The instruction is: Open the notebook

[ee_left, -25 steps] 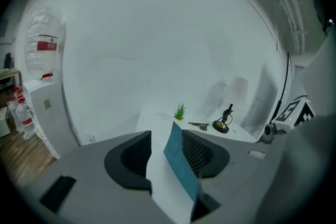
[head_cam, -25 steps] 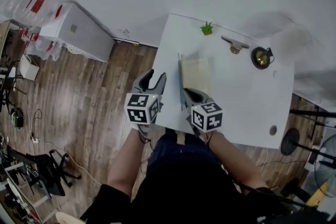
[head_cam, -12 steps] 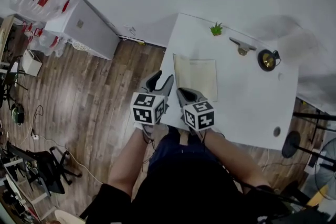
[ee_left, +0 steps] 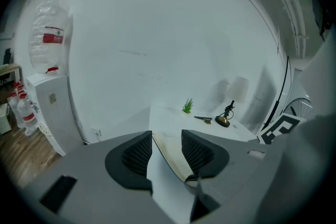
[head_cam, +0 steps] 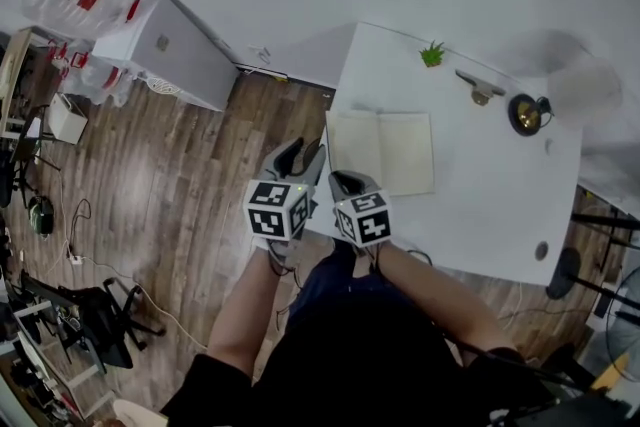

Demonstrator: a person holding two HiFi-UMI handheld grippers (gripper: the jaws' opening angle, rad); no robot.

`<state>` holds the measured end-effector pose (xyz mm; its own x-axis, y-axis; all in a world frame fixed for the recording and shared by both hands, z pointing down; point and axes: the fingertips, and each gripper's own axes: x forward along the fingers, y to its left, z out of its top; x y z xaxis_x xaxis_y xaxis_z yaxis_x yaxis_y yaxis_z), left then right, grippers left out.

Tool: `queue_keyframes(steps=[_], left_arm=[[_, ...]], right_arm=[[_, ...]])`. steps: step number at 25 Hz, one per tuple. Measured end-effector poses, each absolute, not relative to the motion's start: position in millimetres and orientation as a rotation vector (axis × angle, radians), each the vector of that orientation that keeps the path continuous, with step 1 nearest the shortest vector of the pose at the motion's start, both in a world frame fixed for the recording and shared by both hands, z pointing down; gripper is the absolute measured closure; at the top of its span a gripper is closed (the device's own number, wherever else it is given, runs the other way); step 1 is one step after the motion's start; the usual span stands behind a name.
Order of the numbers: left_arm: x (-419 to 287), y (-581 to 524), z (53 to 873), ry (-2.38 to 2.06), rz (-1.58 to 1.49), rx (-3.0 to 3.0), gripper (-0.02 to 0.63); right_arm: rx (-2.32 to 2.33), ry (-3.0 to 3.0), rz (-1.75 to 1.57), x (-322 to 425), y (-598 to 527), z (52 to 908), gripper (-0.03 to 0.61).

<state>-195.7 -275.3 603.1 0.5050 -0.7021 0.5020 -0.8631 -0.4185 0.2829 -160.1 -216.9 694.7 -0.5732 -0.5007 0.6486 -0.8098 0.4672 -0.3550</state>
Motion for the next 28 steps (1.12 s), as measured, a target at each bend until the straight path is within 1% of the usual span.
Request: queue_keyframes(steps=[5,9,12,15,20,28], left_arm=[[-232.8,-273.2,613.1,-1.328,0.420,2.195,0.440],[-249.8,-270.7,618.1,-1.343,0.416,2.170,0.440],[-256.0,-274.4,620.2,-1.351,0.409,2.168,0.440],[-258.1,-277.5,620.9,-1.357,0.399,2.168,0.441],[-246.7,-290.1,603.4,-1.361,0.369,2.200,0.442],[-207.5,-317.1,544.8,-1.380,0.289,2.305,0.445]], right_arm=[[1.047,-2.214,0.924,-182.1,-211.9,727.5,0.560],[1.009,-2.185,0.995,-192.0,-203.9,742.9,0.571],[0.991,-2.215,1.000,-197.3,-204.1,741.1,0.503],[1.020,-2.248,1.000,-194.4,-207.6,728.6,0.497],[1.163,-2.303,0.944,-163.4,-238.0,684.5,0.505],[1.477,-2.359,0.917,-73.4,-294.2,595.9,0.522]])
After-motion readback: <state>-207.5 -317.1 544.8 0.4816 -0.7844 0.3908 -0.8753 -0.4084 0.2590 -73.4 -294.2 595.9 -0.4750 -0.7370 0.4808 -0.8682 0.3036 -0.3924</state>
